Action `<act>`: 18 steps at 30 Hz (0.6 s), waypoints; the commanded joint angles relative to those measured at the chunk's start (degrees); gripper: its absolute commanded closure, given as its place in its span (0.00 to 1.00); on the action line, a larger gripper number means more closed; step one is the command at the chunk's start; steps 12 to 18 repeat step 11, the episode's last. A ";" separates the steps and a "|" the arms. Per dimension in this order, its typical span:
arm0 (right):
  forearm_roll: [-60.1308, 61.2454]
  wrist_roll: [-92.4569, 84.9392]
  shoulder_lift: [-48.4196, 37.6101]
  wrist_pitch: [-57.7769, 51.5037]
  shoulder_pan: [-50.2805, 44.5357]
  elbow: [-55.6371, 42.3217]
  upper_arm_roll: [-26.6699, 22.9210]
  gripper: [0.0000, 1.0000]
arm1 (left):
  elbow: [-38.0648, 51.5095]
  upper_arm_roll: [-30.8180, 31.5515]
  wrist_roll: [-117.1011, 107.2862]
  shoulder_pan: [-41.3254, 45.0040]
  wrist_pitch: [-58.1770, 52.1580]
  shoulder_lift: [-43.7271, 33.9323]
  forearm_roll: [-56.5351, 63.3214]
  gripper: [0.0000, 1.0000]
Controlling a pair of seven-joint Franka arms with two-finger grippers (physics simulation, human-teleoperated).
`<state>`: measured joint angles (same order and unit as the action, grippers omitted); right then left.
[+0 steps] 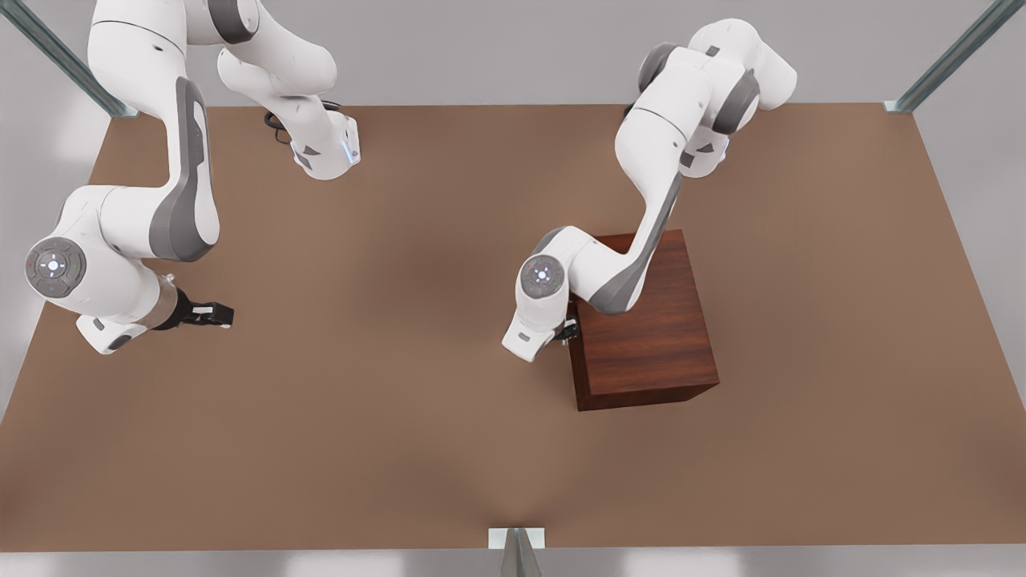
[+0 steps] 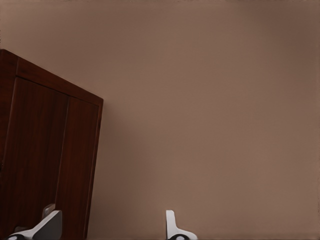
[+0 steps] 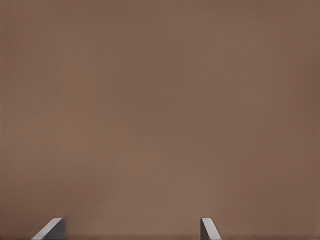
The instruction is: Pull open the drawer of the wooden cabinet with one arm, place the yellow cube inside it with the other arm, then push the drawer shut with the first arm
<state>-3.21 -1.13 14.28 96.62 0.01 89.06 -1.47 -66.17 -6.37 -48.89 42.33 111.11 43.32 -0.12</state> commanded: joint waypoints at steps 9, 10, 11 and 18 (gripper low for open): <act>-0.05 0.08 -0.04 -0.02 -0.10 -0.02 0.07 0.00 | -21.98 -3.12 51.18 -24.57 -13.91 -34.35 -7.52 0.00; -0.05 0.17 -0.04 -0.02 -0.10 -0.02 0.15 0.00 | -21.37 -3.03 51.27 -24.31 -13.82 -34.09 -7.17 0.00; -0.05 0.17 -0.04 -0.02 -0.10 -0.02 0.16 0.00 | -18.56 -3.03 51.79 -24.22 -13.99 -32.77 -7.17 0.00; -0.05 0.17 -0.04 -0.02 -0.10 -0.02 0.16 0.00 | -18.56 -3.03 51.79 -24.22 -13.99 -32.77 -7.17 0.00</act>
